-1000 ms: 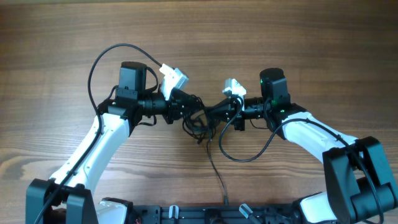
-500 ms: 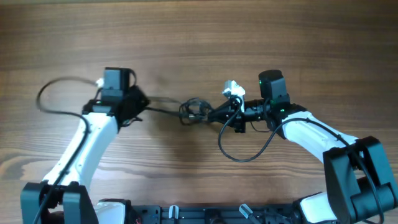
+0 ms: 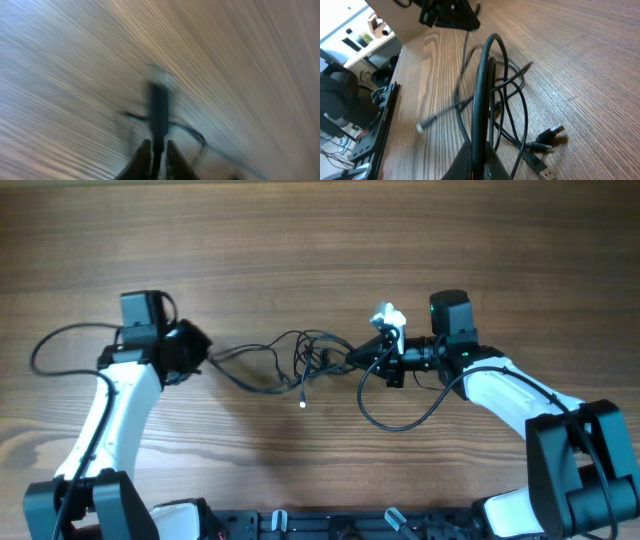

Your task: Untangle cables

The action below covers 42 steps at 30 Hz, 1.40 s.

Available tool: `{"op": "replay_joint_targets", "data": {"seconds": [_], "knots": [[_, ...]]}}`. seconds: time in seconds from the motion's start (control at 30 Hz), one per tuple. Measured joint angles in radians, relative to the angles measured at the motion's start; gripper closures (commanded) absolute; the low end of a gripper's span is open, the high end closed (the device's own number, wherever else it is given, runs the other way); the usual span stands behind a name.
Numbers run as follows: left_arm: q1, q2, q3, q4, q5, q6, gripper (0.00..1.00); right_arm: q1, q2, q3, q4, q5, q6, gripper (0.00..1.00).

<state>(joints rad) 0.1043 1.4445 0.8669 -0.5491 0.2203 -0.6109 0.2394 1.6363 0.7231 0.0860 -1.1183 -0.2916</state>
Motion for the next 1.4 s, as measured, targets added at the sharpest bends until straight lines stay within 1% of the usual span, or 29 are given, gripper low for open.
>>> {"op": "replay_joint_targets", "data": {"seconds": [0.03, 0.07, 0.1, 0.17, 0.2, 0.27, 0.3, 0.33, 0.4, 0.57, 0.6, 0.63, 0.67, 0.77, 0.8, 0.87, 0.9, 0.93, 0.97, 1.0, 1.03, 1.07, 1.1, 1.17, 1.23, 1.27, 1.3, 1.33, 1.4], "knots": [[-0.027, 0.000, 0.000, 0.007, 0.023, 0.040, 0.59, 0.000, 0.000, 0.000, 0.004, 0.000, 0.002, 0.96], [-0.070, 0.000, 0.000, 0.029, 0.057, 0.116, 0.51, 0.000, 0.000, 0.000, 0.005, -0.004, 0.002, 0.96], [-0.107, 0.000, 0.000, 0.043, 0.078, 0.171, 0.49, 0.000, 0.000, 0.000, 0.005, -0.013, -0.001, 0.96], [-0.182, 0.000, 0.000, 0.087, 0.095, 0.305, 0.50, 0.000, 0.000, 0.000, 0.008, -0.042, -0.020, 0.96], [-0.212, 0.000, 0.000, 0.099, 0.095, 0.360, 0.45, 0.000, 0.000, 0.000, 0.010, -0.053, -0.029, 0.96], [-0.261, 0.000, 0.000, 0.120, 0.085, 0.497, 0.32, 0.000, 0.000, 0.000, 0.011, -0.067, -0.042, 0.96], [-0.275, 0.001, 0.000, 0.120, 0.080, 0.560, 0.28, 0.000, 0.000, 0.000, 0.011, -0.076, -0.048, 0.96], [-0.293, 0.005, 0.000, 0.126, 0.077, 0.622, 0.26, 0.000, 0.000, 0.000, 0.011, -0.090, -0.051, 0.96], [-0.308, 0.026, 0.000, 0.169, 0.076, 0.694, 0.26, 0.000, 0.000, 0.000, 0.012, -0.108, -0.051, 0.96], [-0.356, 0.149, -0.001, 0.285, 0.073, 0.906, 0.26, 0.000, 0.000, 0.000, 0.015, -0.129, -0.052, 0.96], [-0.373, 0.175, -0.001, 0.340, 0.073, 0.951, 0.31, 0.000, 0.000, 0.000, 0.019, -0.142, -0.052, 0.96], [-0.383, 0.190, -0.002, 0.372, 0.074, 0.973, 0.55, 0.000, 0.000, 0.000, 0.021, -0.149, -0.055, 0.96], [-0.395, 0.212, -0.003, 0.435, 0.073, 1.000, 0.96, 0.000, 0.000, 0.000, 0.026, -0.166, -0.055, 0.96], [-0.400, 0.225, -0.004, 0.526, 0.061, 1.019, 0.96, 0.000, 0.000, 0.000, 0.026, -0.175, -0.055, 0.96], [-0.399, 0.225, -0.005, 0.541, 0.034, 1.009, 0.96, 0.000, 0.000, 0.000, 0.026, -0.175, -0.055, 0.96], [-0.383, 0.225, -0.004, 0.554, -0.116, 0.850, 0.96, 0.000, 0.000, 0.000, 0.026, -0.176, -0.055, 0.96], [-0.362, 0.225, -0.003, 0.526, -0.207, 0.719, 0.96, 0.000, 0.000, 0.000, 0.026, -0.176, -0.055, 0.96], [-0.299, 0.225, -0.002, 0.468, -0.310, 0.534, 0.96, 0.000, 0.000, 0.000, 0.026, -0.177, -0.055, 0.96], [-0.257, 0.226, 0.001, 0.426, -0.351, 0.422, 0.96, 0.000, 0.000, 0.000, 0.026, -0.180, -0.055, 0.96], [-0.202, 0.226, 0.001, 0.369, -0.389, 0.264, 0.78, 0.000, 0.000, 0.000, 0.026, -0.183, -0.055, 0.96], [-0.157, 0.226, 0.001, 0.336, -0.394, 0.159, 0.18, 0.000, 0.000, 0.000, 0.026, -0.183, -0.055, 0.96], [-0.121, 0.226, 0.001, 0.328, -0.380, 0.092, 0.00, 0.000, 0.000, 0.000, 0.025, -0.183, -0.055, 0.96], [-0.105, 0.226, 0.001, 0.326, -0.367, 0.070, 0.00, 0.000, 0.000, 0.000, 0.025, -0.183, -0.055, 0.96], [-0.086, 0.226, 0.001, 0.323, -0.291, 0.021, 0.00, 0.000, 0.000, 0.000, 0.025, -0.177, -0.053, 0.96], [-0.085, 0.226, 0.001, 0.320, -0.151, -0.002, 0.00, 0.000, 0.000, 0.000, 0.026, -0.109, -0.007, 0.96], [-0.085, 0.226, 0.001, 0.320, -0.082, -0.006, 0.00, 0.000, 0.000, 0.000, 0.030, -0.034, 0.052, 0.96], [-0.085, 0.226, 0.001, 0.320, 0.050, -0.009, 0.00, 0.000, 0.000, 0.000, 0.034, 0.030, 0.096, 0.96], [-0.085, 0.226, 0.001, 0.320, 0.134, -0.012, 0.00, 0.000, 0.000, -0.002, 0.066, 0.094, 0.155, 0.96], [-0.089, 0.226, 0.001, 0.301, 0.279, -0.016, 0.00, 0.000, 0.000, -0.004, 0.181, 0.233, 0.324, 0.96]]}}
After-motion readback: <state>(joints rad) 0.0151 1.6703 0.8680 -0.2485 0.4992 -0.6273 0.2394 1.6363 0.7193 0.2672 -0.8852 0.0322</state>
